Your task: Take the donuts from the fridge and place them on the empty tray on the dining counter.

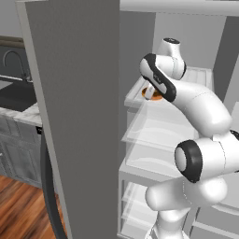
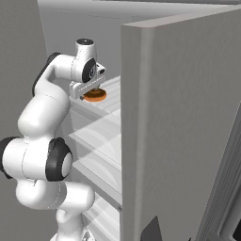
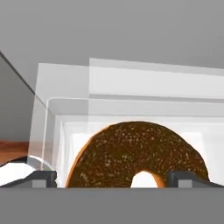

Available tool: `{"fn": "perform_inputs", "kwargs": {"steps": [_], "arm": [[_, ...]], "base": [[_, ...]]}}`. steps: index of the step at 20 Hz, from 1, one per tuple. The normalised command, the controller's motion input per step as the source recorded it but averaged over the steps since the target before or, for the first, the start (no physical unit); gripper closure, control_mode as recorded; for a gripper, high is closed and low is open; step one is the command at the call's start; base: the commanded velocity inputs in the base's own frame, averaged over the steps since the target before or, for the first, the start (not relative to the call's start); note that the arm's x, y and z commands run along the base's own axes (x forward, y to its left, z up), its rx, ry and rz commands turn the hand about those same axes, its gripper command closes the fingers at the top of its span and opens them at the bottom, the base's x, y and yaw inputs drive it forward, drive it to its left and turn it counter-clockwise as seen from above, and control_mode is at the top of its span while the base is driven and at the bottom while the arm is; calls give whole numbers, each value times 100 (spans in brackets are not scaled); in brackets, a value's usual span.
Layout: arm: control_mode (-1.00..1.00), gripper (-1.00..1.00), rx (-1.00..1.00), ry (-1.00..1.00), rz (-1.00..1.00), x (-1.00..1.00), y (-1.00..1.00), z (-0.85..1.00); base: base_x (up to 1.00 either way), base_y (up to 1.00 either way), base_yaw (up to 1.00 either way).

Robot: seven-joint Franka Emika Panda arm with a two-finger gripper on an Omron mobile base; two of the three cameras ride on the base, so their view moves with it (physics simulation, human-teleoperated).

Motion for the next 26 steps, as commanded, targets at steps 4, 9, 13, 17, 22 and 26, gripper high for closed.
{"fn": "perform_inputs", "kwargs": {"steps": [4,9,13,17,22,26], "arm": [[-100,-100,-2,0,0,-32,3,-12],[-100,-100,0,-1,0,-35,0,0],[-100,-100,0,0,0,-4,0,0],[-100,-100,0,6,0,29,0,0],[-100,-100,0,13,0,30,0,-2],[-100,-100,0,11,0,6,0,-8]], "base": [[0,0,0],[0,0,0],[0,0,0],[0,0,0],[0,0,0],[0,0,0]]}}
